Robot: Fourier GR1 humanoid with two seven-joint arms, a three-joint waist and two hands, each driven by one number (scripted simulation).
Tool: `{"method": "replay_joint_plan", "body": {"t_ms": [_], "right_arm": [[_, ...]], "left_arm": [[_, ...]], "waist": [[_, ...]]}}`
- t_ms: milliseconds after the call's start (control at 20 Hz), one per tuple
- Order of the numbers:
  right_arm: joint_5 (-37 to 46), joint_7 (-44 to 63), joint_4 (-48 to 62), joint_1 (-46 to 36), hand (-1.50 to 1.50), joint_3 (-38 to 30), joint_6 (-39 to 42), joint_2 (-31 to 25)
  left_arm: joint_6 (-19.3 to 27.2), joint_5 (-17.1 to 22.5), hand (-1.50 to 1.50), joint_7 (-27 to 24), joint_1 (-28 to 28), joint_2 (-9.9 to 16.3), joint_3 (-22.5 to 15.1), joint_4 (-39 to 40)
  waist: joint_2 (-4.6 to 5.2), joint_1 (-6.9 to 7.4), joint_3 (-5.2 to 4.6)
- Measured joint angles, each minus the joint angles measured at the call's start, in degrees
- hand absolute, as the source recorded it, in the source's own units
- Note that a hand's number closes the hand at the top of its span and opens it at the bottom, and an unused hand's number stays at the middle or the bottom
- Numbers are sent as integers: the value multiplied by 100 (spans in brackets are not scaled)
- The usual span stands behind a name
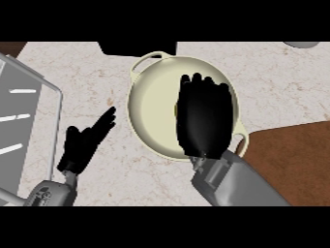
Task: Pick the lemon from the cutting board and place it in the pot
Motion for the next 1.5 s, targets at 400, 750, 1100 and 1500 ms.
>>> {"method": "replay_joint_plan", "body": {"t_ms": [400, 750, 1100, 1500], "right_arm": [[-179, 4, 2146, -1212, 150, -293, 659, 2], [-974, 365, 3488, -1467, -150, -985, 811, -15], [-1743, 513, 4165, -2100, -150, -953, -46, 10], [-1564, 381, 3753, -2563, -150, -991, -2496, 32]], "left_arm": [[10, -68, 0, -5, -57, -67, -62, 35], [-21, -64, 0, 22, -168, -77, -42, 87], [-98, -54, 0, 5, -255, -96, -32, 180], [-82, -68, 0, -20, -258, -138, -25, 217]], "waist": [[21, 66, 6], [37, 116, 12], [63, 225, 25], [46, 185, 34]]}}
